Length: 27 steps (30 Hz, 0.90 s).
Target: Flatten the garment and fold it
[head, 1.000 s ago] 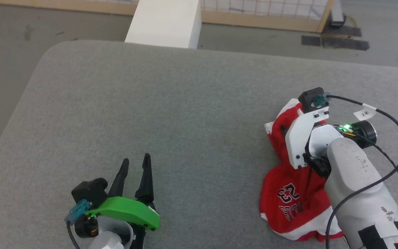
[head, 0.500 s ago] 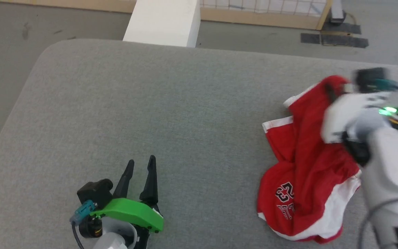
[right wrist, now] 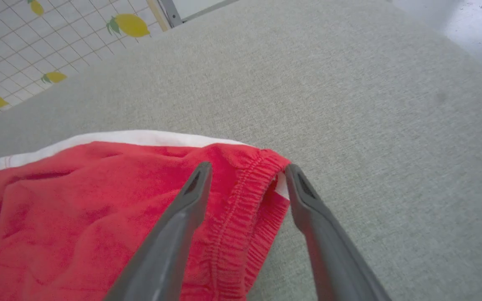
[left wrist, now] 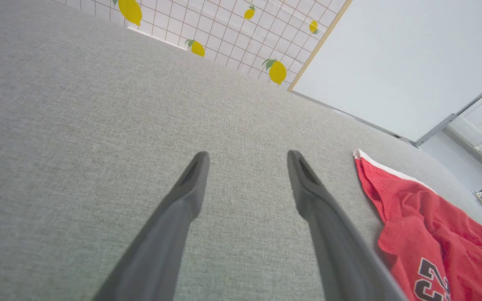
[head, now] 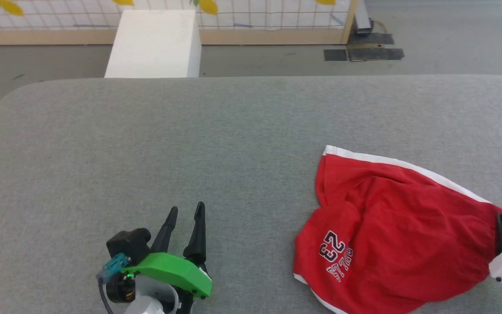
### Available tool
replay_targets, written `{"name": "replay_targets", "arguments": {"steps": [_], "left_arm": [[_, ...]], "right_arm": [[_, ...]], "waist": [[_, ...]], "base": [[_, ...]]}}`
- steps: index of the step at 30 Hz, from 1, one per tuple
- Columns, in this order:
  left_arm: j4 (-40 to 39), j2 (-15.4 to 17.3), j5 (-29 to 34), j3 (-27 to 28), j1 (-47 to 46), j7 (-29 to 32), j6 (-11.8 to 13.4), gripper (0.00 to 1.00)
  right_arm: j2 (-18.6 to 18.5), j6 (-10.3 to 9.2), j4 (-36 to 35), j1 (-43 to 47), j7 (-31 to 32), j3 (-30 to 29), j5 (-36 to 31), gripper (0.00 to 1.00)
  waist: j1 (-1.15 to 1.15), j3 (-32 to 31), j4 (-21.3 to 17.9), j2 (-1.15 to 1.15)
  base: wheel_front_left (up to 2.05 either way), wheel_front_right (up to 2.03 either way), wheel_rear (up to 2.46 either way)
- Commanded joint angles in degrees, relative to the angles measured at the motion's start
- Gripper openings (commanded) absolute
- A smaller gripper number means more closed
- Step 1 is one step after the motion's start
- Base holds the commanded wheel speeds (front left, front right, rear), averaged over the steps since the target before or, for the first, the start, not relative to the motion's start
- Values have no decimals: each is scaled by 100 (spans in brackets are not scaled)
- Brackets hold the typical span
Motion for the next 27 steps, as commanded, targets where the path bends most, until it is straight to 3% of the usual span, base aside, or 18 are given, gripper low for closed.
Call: {"name": "replay_targets", "arguments": {"steps": [1, 5, 9, 17, 21, 27], "left_arm": [[32, -7, -72, -16, -81, 36, -29, 100], [96, -34, -116, -99, -266, 247, -31, 100], [210, -89, -90, -323, -968, 836, -2, 100], [1180, -260, 17, -1378, -2820, 3177, 309, 100], [1784, -283, 18, -1998, -3209, 4246, 277, 100], [2279, -289, 66, -2277, -3335, 4412, 370, 100]], "right_arm": [[7, -8, -87, 99, -94, 24, 144, 100], [12, -8, -186, 316, -380, 139, 576, 100], [13, -8, -351, 474, -584, 241, 626, 100], [14, -8, -439, 365, -623, 659, 776, 100], [14, -8, -327, 295, -705, 846, 872, 100], [14, -8, -258, 227, -948, 1052, 853, 100]], "waist": [[0, -50, -142, 0], [0, -100, -246, 0], [0, -81, -470, 0], [0, 235, -1159, 0], [0, 456, -1449, 0], [0, 678, -1680, 0]], "base": [[0, 0, 0], [0, 0, 0], [0, 0, 0], [0, 0, 0], [0, 0, 0], [0, 0, 0]]}}
